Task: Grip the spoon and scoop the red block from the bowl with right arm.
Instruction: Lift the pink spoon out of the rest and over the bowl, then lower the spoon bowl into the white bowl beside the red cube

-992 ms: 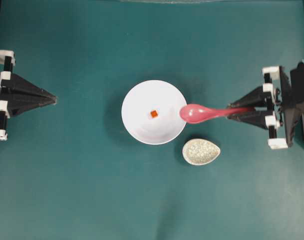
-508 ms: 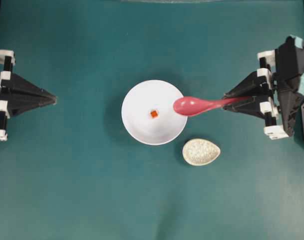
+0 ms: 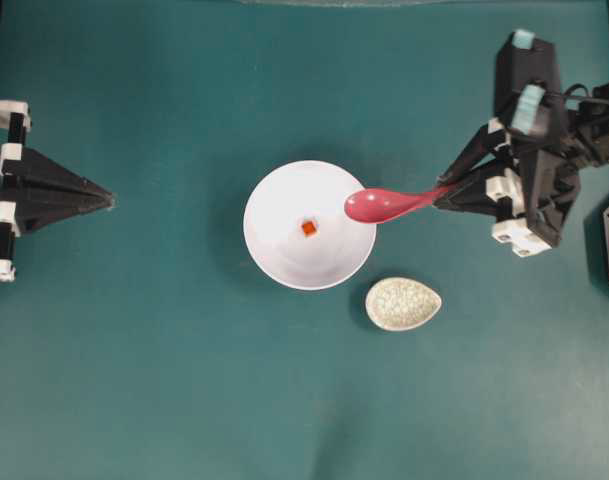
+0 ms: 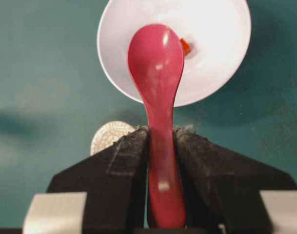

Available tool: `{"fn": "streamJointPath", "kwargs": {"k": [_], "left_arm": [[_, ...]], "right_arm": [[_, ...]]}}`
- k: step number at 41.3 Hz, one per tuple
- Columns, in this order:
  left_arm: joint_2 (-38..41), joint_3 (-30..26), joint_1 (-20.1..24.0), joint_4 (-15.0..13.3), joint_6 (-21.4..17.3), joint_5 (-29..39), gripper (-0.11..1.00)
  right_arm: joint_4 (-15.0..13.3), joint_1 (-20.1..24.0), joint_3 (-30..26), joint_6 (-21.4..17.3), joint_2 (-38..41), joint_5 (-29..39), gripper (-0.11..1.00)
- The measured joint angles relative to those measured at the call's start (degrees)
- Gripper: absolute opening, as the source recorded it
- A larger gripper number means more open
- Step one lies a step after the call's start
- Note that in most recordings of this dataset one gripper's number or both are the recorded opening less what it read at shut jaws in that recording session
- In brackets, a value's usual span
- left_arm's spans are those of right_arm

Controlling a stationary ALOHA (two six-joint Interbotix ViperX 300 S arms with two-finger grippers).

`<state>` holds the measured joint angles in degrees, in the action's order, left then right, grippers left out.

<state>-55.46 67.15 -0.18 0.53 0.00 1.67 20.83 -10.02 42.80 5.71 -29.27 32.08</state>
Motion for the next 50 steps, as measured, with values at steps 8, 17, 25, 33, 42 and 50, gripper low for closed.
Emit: {"fn": "streamJointPath", "kwargs": {"k": [8, 17, 25, 33, 42, 50], "left_arm": [[0.09, 0.00, 0.09, 0.00, -0.09, 0.00, 0.00], [0.09, 0.00, 0.00, 0.00, -0.09, -0.09, 0.00], [0.09, 0.00, 0.00, 0.00, -0.18, -0.09, 0.00], [0.09, 0.00, 0.09, 0.00, -0.09, -0.09, 0.00], [0.09, 0.00, 0.00, 0.00, -0.09, -0.09, 0.00], [0.09, 0.00, 0.00, 0.00, -0.09, 0.00, 0.00]], "right_arm": [[-0.09, -0.35, -3.69, -0.09, 4.22, 4.04, 0.24], [-0.53, -0.70, -8.17, -0.09, 10.11, 8.26, 0.24], [-3.34, -0.79, -12.39, 0.00, 15.03, 11.87, 0.24], [-6.06, -0.79, -14.59, 0.00, 18.37, 12.48, 0.24], [-6.59, -0.79, -14.68, 0.00, 21.18, 12.66, 0.24], [-6.86, -0.88, -14.68, 0.18, 23.82, 11.69, 0.24]]}}
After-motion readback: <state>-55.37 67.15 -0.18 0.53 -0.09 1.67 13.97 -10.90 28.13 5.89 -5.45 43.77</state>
